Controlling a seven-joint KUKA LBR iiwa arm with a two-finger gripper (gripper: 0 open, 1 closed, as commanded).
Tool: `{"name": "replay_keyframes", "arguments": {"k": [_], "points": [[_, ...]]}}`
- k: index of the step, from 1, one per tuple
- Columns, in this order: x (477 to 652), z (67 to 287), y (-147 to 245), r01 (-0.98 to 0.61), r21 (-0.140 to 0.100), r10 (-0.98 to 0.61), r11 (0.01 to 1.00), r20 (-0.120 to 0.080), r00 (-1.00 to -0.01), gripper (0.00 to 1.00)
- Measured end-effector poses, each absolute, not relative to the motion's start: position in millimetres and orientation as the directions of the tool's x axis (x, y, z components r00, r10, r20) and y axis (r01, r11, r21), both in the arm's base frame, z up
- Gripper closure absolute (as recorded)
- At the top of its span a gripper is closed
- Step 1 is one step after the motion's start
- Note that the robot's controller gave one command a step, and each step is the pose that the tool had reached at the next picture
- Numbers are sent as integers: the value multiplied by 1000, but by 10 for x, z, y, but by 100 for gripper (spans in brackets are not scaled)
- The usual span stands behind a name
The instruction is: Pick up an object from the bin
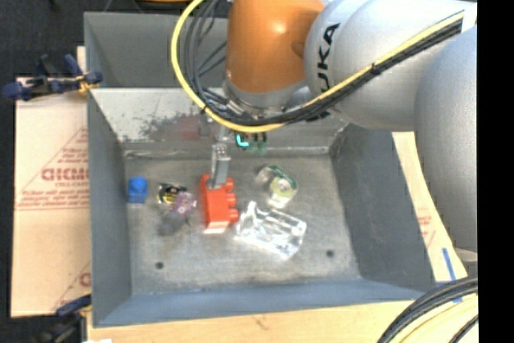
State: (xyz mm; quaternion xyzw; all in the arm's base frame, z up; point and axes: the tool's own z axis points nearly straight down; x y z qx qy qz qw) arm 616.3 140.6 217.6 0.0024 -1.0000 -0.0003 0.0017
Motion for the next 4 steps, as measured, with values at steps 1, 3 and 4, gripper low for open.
{"name": "replay_keyframes", "arguments": {"k": [1,3,4], "points": [[5816,1376,1837,-2,1,-2,1000,6,-1000,0],[5911,727,1700,140,4,140,990,-4,-990,100],[5928,2104,1807,235,6,235,972,-10,-972,100]]}}
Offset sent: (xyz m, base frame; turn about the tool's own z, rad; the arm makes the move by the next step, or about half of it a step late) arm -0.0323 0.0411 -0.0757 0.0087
